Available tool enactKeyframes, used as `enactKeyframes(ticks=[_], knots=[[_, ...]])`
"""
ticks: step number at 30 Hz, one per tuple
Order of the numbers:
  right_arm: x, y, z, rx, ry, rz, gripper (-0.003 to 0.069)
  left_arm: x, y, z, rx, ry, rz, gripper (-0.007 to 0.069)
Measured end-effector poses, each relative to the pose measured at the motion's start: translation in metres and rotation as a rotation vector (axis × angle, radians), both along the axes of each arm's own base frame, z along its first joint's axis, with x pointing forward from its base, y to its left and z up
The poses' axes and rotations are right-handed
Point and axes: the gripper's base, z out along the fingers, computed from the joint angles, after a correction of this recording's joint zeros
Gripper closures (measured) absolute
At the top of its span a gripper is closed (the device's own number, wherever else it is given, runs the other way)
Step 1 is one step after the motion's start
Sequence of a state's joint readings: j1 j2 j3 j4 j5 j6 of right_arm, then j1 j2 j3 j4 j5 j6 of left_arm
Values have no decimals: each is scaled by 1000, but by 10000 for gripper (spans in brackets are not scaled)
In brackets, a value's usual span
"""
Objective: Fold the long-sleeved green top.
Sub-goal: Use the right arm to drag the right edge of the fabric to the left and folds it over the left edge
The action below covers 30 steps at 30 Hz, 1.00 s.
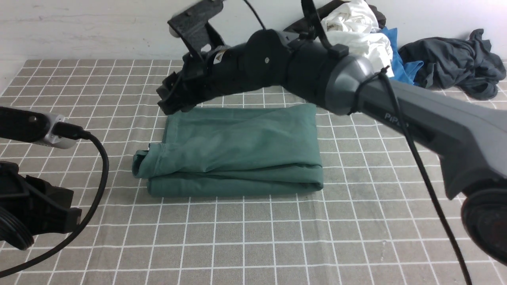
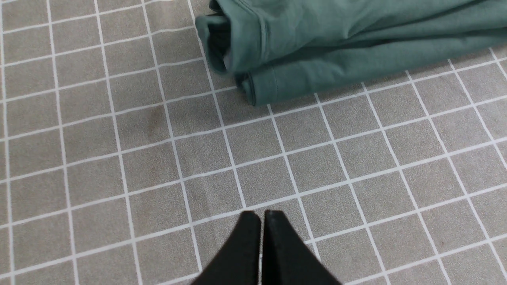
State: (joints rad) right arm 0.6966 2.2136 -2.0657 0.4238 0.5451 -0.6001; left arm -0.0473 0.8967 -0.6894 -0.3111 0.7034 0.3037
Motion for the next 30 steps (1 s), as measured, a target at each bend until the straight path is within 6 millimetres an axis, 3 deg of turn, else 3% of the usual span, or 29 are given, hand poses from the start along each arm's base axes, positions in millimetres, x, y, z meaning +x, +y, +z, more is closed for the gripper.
enactKeyframes(ticks=[4,9,11,13,16,21,23,24,28,30], knots=[[3,-7,-5,-26,75,-32,337,0,0,0,-1,0,0,631],[3,-4,-56,-95,334,-76,459,0,-3,1,-37,2,1,631],[-2,7,-94,-133,457,-86,543,0,-5,1,-68,3,1,631],[-8,19,-116,-143,497,-74,599,0,-6,2,-82,2,0,631],[-19,37,-123,-137,444,-22,653,0,-7,2,-73,-8,-28,631],[-25,53,-92,-96,248,68,671,-6,-8,8,-19,-71,-99,631],[-26,55,-67,-57,178,85,672,-12,-7,13,-1,-109,-116,631],[-26,56,-42,-17,131,91,672,-20,-7,21,16,-165,-131,631],[-29,50,-2,-1,82,118,673,-42,-5,37,53,-310,-147,631],[-37,40,14,-77,97,152,673,-57,-3,44,84,-414,-153,631]])
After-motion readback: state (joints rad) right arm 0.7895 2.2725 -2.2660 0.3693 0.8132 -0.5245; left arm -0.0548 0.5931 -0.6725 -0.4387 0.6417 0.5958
